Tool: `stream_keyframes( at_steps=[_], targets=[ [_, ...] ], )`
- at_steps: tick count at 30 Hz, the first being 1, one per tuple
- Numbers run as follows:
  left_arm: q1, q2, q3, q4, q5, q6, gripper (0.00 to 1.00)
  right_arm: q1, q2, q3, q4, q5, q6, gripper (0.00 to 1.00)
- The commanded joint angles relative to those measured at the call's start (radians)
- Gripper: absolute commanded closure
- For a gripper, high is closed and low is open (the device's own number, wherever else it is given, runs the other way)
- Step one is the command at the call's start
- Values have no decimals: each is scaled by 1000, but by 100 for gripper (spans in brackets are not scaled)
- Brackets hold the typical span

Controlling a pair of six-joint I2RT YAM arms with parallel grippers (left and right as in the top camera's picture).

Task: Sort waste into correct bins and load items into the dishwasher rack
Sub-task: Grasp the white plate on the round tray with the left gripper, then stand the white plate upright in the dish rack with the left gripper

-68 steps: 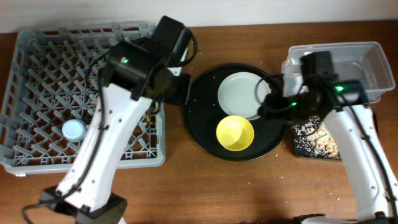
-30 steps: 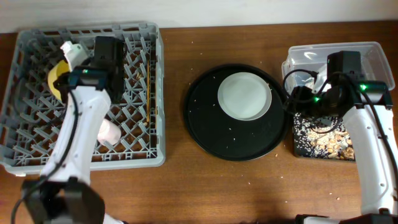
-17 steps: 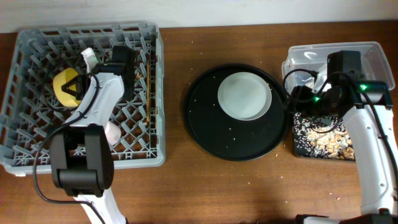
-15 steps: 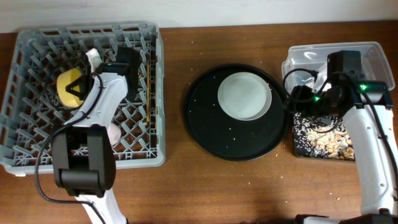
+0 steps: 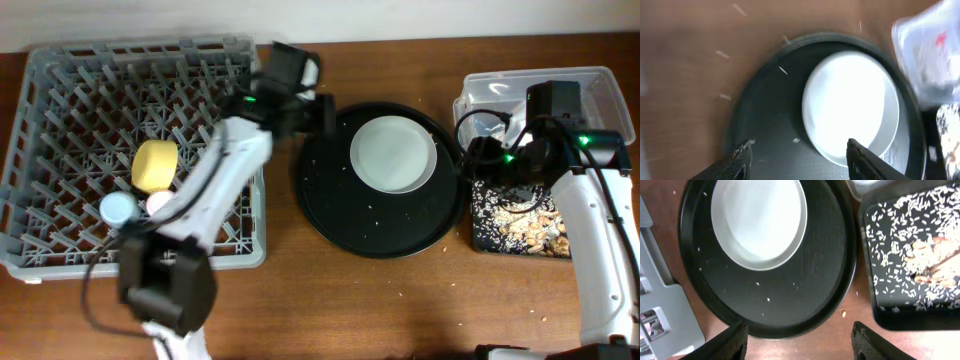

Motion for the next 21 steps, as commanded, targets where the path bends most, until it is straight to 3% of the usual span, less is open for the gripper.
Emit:
stream_keyframes(
  at_steps=[1,4,5,6,7,9,13,14,18,20,21],
  targets=[
    [-73,169,-3,25,70,15,40,-1,-5,6,2,-2,-6,33],
    [-113,277,-3,53,71,-12,41,-1,-5,6,2,-2,-6,33],
    [-124,314,-3,56,67,-16,48,-1,-5,6,2,-2,-6,33],
    [-126,336,-3,54,67,-16,56,-1,-5,6,1,-2,-6,33],
    [-126,351,-3,52,67,-16,75,-1,-5,6,1,-2,-6,33],
    [-117,346,10,47,67,-15,100,-1,-5,6,-1,-2,-6,33],
    [7,210,174,-221,30,0,100,-1,-5,6,-3,-2,-6,33],
    [45,143,201,-292,-37,29,100,-1,-5,6,-3,-2,-7,33],
    [136,-179,206,-462,-669,121,100,-1,-5,6,-3,-2,-7,33],
    [137,-241,206,-551,-1075,166,100,-1,-5,6,-2,-2,-6,33],
    [142,-235,192,-576,-1144,166,100,-1,-5,6,-2,-2,-6,33]
  ],
)
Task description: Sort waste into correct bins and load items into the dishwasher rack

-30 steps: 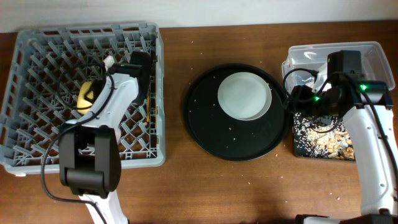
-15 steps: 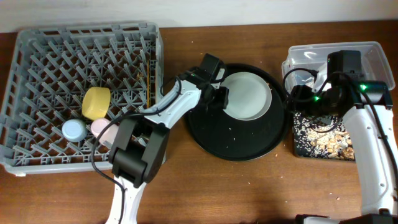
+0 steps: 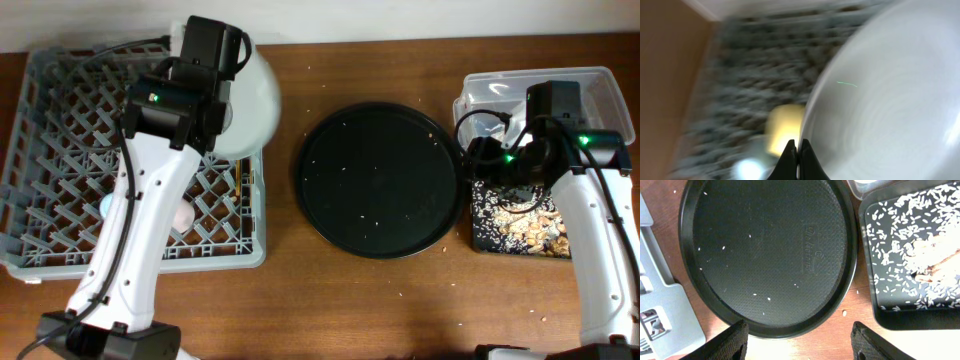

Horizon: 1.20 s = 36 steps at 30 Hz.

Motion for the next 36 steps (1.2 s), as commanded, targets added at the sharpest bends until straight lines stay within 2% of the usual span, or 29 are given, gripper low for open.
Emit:
stream_keyframes(
  at_steps=[1,3,6,8,10,11,12,13,14,15,17,18,20,21,22,25,26,29,32,35,36],
  targets=[
    [19,32,-81,-33,-425,44,100,-1,-5,6,2,2,-6,33],
    [42,39,-206,68,-513,44,100,-1,-5,6,2,2,-6,33],
    [43,42,-375,245,-512,44,100,-1,-5,6,2,2,-6,33],
    [37,42,-415,282,-396,44,100,-1,-5,6,3,2,-6,33],
    [27,42,-415,283,-387,44,100,-1,-5,6,5,2,-6,33],
    [16,42,-415,281,-388,44,92,-1,-5,6,5,2,-6,33],
    [8,42,-415,281,-388,44,77,-1,-5,6,5,2,-6,33],
    [-3,40,-415,281,-387,44,56,-1,-5,6,5,2,-6,33],
    [-16,16,-410,280,-343,44,45,-1,-5,6,4,2,-6,33],
    [-23,-88,-396,269,-80,44,36,-1,-5,6,0,2,-6,33],
    [-21,-208,-393,269,155,44,28,-1,-5,6,-15,-15,-6,36],
    [-17,-317,-393,259,315,44,24,-1,-18,6,-21,-115,-74,37],
    [-16,-488,-393,205,423,44,13,-1,-105,7,-21,-190,-156,38],
    [-16,-554,-393,175,443,44,1,-1,-177,7,-21,-192,-175,38],
    [-16,-663,-393,122,460,43,1,-1,-290,7,-13,-192,-202,37],
    [-16,-801,-393,47,460,44,1,-1,-503,7,-3,-218,-200,26],
    [-16,-836,-393,33,460,44,1,-1,-552,7,-3,-224,-198,2],
    [-16,-866,-393,4,460,44,1,-1,-648,7,-3,-223,-198,2],
    [-16,-866,-393,-131,460,44,1,-1,-659,6,-3,-223,-198,2],
    [-16,-866,-393,-346,460,44,1,-1,-658,6,-24,-112,-226,2],
    [-16,-866,-393,-421,460,44,1,9,-659,6,-14,-85,-298,2]
  ],
)
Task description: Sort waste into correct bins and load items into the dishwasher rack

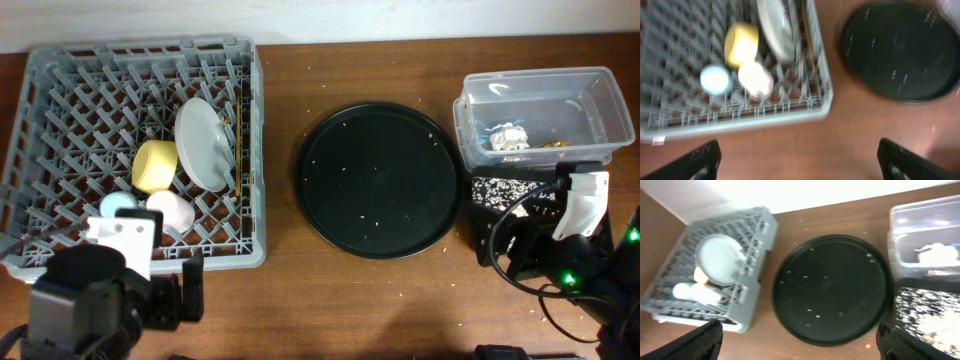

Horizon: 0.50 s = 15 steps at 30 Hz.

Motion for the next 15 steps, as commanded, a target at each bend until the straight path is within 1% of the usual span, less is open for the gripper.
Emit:
stream_keyframes(
  at_steps=[1,2,3,4,5,6,7,8,10,11,13,15],
  targets=[
    [2,-2,0,-151,10,2,1,29,-5,-2,22,90,-217,2],
    [2,-3,-2,-155,10,2,1,37,-11,-14,38,90,-301,1],
    [2,-2,-2,-158,10,2,1,39,-43,-68,96,90,-357,2],
    [2,-2,-2,-158,10,2,1,39,-103,-164,198,90,-396,2],
    [2,-2,-2,-158,10,2,1,39,-161,-266,300,90,-409,2],
    [2,-2,-2,-158,10,2,1,38,-255,-438,451,90,-408,2],
    [2,-2,-2,-158,10,2,1,38,-340,-591,549,90,-408,1],
    [2,-2,-2,-158,10,2,1,38,-435,-753,611,91,-408,2],
    [2,-2,-2,-158,10,2,1,39,-562,-941,705,90,-408,2],
    [2,-2,-2,-158,10,2,1,39,-666,-1070,782,90,-408,2],
    [2,-2,-2,-158,10,2,1,39,-793,-1207,871,90,-408,1],
    [2,-2,-2,-158,10,2,1,39,-808,-1305,993,90,-408,2]
  ],
)
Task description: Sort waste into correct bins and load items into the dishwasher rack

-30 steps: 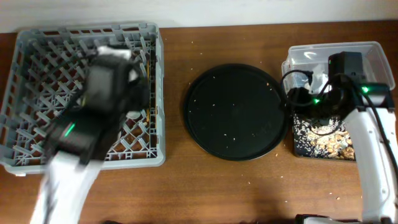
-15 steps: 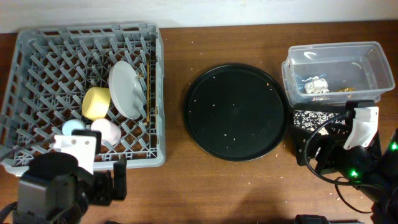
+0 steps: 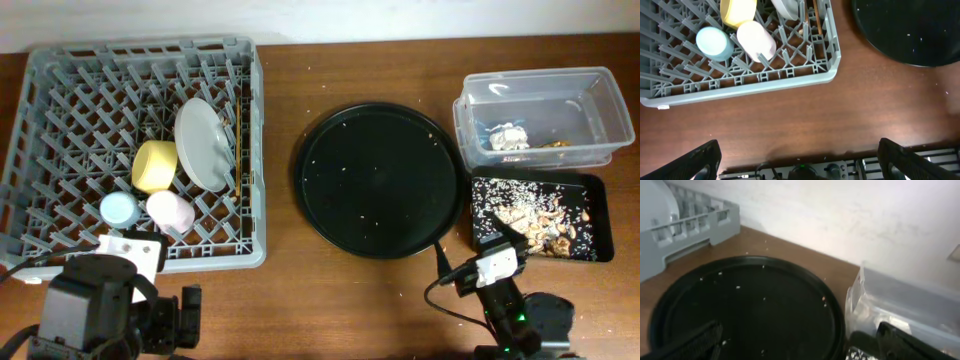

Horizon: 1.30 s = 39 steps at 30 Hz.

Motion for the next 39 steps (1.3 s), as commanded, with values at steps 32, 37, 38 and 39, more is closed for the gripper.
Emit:
stream_keyframes(
  at_steps=[32,37,38,39],
  targets=[
    [6,-7,-24,359,-199,65,1,4,-16,-163,239,5,-6,2],
    [230,-157,-488,1019,85,260,1,4,-16,-163,239,5,-6,2],
    [242,-235,-621,1151,102,259,1,5,-16,-163,239,5,-6,2],
    [243,-309,-739,1255,101,259,1,4,-16,-163,239,5,-6,2]
  ],
)
